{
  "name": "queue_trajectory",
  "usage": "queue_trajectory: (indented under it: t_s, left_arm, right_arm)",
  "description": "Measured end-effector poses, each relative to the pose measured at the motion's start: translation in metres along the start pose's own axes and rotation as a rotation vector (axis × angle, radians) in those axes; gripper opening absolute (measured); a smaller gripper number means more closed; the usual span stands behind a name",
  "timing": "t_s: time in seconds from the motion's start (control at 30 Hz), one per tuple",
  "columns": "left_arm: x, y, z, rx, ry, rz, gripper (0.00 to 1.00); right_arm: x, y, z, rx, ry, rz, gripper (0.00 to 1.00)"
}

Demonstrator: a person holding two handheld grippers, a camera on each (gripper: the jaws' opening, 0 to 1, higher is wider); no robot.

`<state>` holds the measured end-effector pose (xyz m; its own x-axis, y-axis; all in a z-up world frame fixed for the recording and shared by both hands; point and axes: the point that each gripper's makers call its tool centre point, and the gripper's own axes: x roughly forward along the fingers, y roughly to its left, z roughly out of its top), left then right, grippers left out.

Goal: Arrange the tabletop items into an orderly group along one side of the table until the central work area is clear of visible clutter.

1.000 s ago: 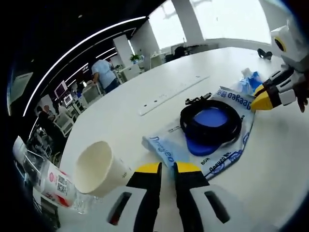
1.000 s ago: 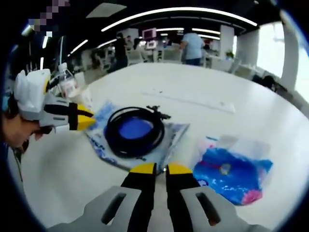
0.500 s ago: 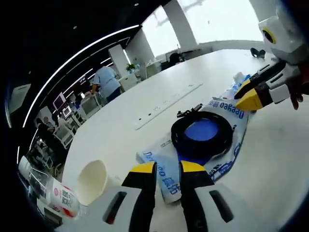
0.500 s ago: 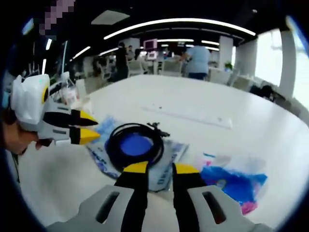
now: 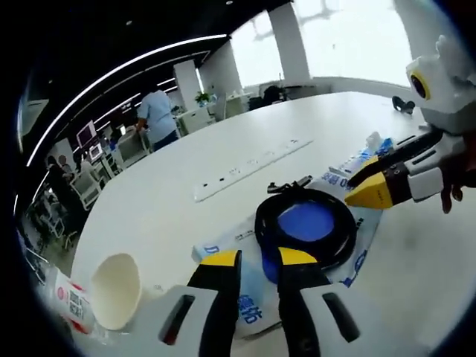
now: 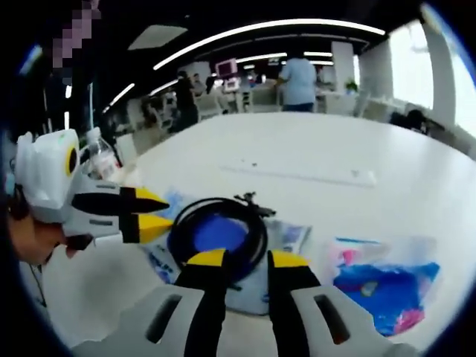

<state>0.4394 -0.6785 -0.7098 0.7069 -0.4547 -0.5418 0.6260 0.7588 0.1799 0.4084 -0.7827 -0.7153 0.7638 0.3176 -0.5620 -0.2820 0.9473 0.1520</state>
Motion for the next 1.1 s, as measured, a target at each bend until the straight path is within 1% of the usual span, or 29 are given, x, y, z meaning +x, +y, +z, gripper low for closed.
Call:
queue_trajectory:
  t_s: [0.03, 0.07, 0.1, 0.2, 0.3, 0.37, 0.4, 0.43, 0.5, 0.6, 0.67, 0.7, 0.73, 0.8, 0.9, 0.93, 1.03, 1.07, 1.1]
  left_arm:
    - [0.001, 0.0, 0.0, -0.013, 0.002, 0.0, 0.16]
    - [0.003, 0.0, -0.002, -0.058, 0.013, -0.002, 0.16]
    - [0.005, 0.001, -0.002, -0.074, 0.015, -0.005, 0.16]
    - [0.006, 0.003, -0.001, -0.098, 0.013, -0.003, 0.16]
    - [0.006, 0.003, 0.001, -0.099, 0.005, -0.005, 0.16]
    - [0.005, 0.009, 0.003, -0.122, 0.001, 0.015, 0.16]
    - [0.003, 0.013, 0.006, -0.136, -0.009, 0.037, 0.16]
    - [0.001, 0.017, 0.011, -0.148, -0.034, 0.06, 0.17]
    - [0.006, 0.011, 0.009, -0.183, -0.013, 0.027, 0.2]
    - [0.012, 0.011, 0.006, -0.181, 0.01, 0.029, 0.17]
    - [0.014, 0.009, 0.002, -0.222, 0.025, 0.018, 0.17]
    - [0.016, 0.01, 0.001, -0.247, 0.029, 0.021, 0.17]
    - [0.015, 0.012, 0.001, -0.255, 0.032, 0.026, 0.19]
    - [0.013, 0.016, 0.006, -0.264, 0.011, 0.042, 0.22]
    - [0.011, 0.019, 0.009, -0.257, -0.001, 0.058, 0.23]
    - [0.012, 0.018, 0.009, -0.261, -0.001, 0.053, 0.23]
    - [0.012, 0.011, 0.012, -0.26, -0.006, 0.038, 0.18]
    - [0.011, 0.01, 0.012, -0.252, -0.007, 0.038, 0.17]
    - [0.01, 0.011, 0.013, -0.246, -0.019, 0.047, 0.18]
  right_arm:
    - [0.002, 0.001, 0.0, 0.003, 0.005, 0.001, 0.18]
    - [0.003, 0.001, 0.0, 0.002, 0.007, -0.001, 0.18]
    - [0.005, 0.001, 0.001, -0.002, 0.011, -0.007, 0.18]
    - [0.01, 0.002, 0.0, 0.009, 0.029, -0.004, 0.17]
    - [0.015, 0.003, 0.0, 0.007, 0.043, -0.008, 0.17]
    - [0.017, 0.002, -0.002, 0.007, 0.055, -0.017, 0.17]
    - [0.016, 0.001, -0.002, 0.01, 0.059, -0.025, 0.16]
    - [0.016, 0.0, -0.002, 0.014, 0.061, -0.027, 0.15]
    - [0.018, -0.001, -0.004, 0.018, 0.067, -0.035, 0.15]
    - [0.018, -0.001, -0.006, 0.042, 0.072, -0.043, 0.15]
    - [0.02, -0.002, -0.006, 0.021, 0.082, -0.052, 0.15]
    - [0.021, -0.003, -0.006, 0.017, 0.088, -0.054, 0.15]
    - [0.021, -0.003, -0.006, 0.022, 0.09, -0.053, 0.15]
    - [0.022, -0.004, -0.006, 0.033, 0.098, -0.052, 0.15]
    - [0.022, -0.004, -0.007, 0.018, 0.101, -0.051, 0.14]
    - [0.021, -0.004, -0.007, 0.021, 0.1, -0.051, 0.14]
    - [0.021, -0.005, -0.008, 0.019, 0.103, -0.057, 0.13]
    - [0.023, -0.005, -0.008, 0.019, 0.104, -0.057, 0.13]
    - [0.023, -0.005, -0.008, 0.018, 0.104, -0.058, 0.13]
